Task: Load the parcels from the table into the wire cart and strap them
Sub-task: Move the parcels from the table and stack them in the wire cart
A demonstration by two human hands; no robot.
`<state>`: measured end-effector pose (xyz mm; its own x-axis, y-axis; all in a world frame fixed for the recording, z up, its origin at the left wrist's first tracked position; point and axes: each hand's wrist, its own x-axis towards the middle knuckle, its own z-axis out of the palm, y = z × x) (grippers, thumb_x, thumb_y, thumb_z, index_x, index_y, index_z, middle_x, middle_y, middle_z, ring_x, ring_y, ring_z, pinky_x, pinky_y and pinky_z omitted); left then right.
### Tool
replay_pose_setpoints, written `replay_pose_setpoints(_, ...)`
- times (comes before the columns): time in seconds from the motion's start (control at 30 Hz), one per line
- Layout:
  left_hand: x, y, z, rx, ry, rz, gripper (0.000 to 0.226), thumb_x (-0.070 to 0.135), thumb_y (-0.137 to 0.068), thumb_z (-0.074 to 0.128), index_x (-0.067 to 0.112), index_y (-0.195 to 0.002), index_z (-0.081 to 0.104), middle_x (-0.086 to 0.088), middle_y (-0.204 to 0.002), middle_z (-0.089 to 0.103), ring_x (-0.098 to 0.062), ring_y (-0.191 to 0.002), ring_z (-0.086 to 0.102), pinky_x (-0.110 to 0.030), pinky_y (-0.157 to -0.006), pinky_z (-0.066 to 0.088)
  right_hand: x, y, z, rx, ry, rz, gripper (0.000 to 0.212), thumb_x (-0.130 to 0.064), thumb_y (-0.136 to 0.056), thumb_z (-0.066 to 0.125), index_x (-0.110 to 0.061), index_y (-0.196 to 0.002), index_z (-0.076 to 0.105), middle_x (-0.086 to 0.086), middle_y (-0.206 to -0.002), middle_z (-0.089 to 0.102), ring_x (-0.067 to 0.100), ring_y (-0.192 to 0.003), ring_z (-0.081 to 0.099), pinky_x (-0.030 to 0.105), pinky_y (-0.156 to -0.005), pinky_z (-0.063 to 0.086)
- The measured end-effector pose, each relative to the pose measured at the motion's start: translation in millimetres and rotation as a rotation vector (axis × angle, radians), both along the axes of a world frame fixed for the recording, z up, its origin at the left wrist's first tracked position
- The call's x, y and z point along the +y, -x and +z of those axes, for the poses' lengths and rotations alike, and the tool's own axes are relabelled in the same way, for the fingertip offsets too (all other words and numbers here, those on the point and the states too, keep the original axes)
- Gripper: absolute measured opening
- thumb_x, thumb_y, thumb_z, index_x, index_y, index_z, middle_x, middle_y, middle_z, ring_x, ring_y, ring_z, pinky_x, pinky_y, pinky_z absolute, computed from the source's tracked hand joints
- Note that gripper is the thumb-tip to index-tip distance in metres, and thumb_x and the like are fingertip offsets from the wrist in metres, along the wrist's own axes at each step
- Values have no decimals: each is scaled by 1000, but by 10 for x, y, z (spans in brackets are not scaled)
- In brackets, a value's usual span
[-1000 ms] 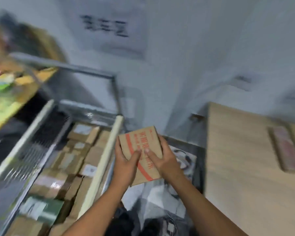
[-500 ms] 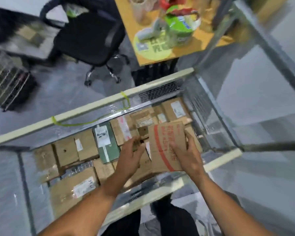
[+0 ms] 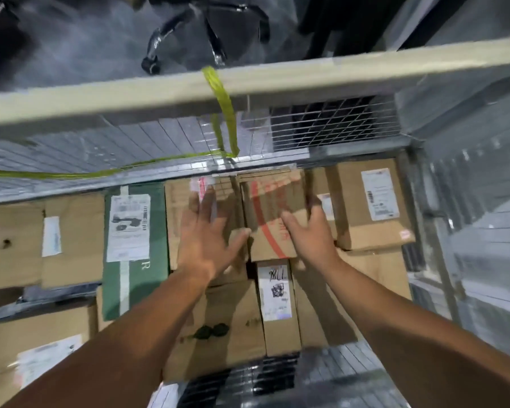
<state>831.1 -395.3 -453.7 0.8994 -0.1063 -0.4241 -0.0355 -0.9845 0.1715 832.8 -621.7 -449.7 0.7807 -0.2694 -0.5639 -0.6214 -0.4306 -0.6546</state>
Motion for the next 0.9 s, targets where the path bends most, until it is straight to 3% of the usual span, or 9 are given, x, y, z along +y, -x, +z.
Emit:
replay_pose_setpoints(0.07,-19,-34,-275,-54,1,55,89,91,-82,9,50,-161,11,0,-171,-22,-32,-158,-17,-50,-127,-9,65,-175,-380,50,80,6,18,-23,-93,71,-11,-88,58,18,-103,71,37,-101,68,44,-86,56)
replay_pose_setpoints(0.1,-25,-3,-375,-95,13,76,90,93,-82,13,50,-161,12,2,-172,-20,-33,-159,-16,-48,-126,-12,76,-242,-525,53,124,22,18,-21,-93,70,-6,-91,61,21,-106,68,40,-107,65,45,-92,52)
replay_pose_setpoints(0.2,-10,90,-564,-221,31,67,92,97,-82,21,47,-159,16,1,-175,-8,-36,-159,-7,-52,-126,-7,49,-377,-774,45,281,204,63,-51,-95,65,-14,-144,52,17,-143,51,37,-133,45,47,-114,35)
replay_pose_setpoints(0.33,-6,67,-633,-315,6,44,92,94,-85,22,41,-160,22,-4,-175,4,-34,-159,3,-44,-124,-7,-6,-424,-903,-93,92,197,66,-52,-89,57,-15,-144,55,12,-141,60,35,-127,54,41,-110,40)
replay_pose_setpoints(0.53,-46,-20,-408,40,-81,46,103,100,-76,5,45,-161,-15,1,-164,-39,-28,-151,-39,-49,-124,-22,-114,-465,-716,243,73,229,87,-82,-92,34,-41,-163,4,10,-162,39,37,-142,45,51,-115,36)
replay_pose_setpoints(0.6,-44,-167,-145,221,-83,24,108,102,-72,10,46,-159,-21,2,-160,-45,-28,-148,-43,-50,-124,-21,-203,-419,-436,288,154,222,93,-91,-86,22,-32,-158,29,15,-153,50,37,-129,56,48,-103,44)
replay_pose_setpoints(0.67,-31,-264,237,305,-85,11,107,98,-77,22,44,-161,-18,3,-163,-41,-28,-153,-35,-48,-127,-13,-292,-274,-75,228,205,242,91,-87,-90,26,-17,-141,51,17,-141,58,34,-119,60,45,-96,49)
replay_pose_setpoints(0.8,-39,-144,1142,191,54,6,100,91,-83,27,37,-165,6,1,-172,-22,-29,-159,-18,-44,-128,-5,-435,305,734,140,199,366,79,-74,-97,37,-35,-163,18,7,-165,36,31,-146,42,53,-118,38)
replay_pose_setpoints(0.9,-66,215,1844,171,186,-23,103,94,-80,23,32,-162,25,-5,-175,1,-30,-161,-5,-47,-130,4,-552,772,1413,191,293,413,81,-72,-95,43,-31,-162,23,11,-159,42,33,-144,42,50,-116,38)
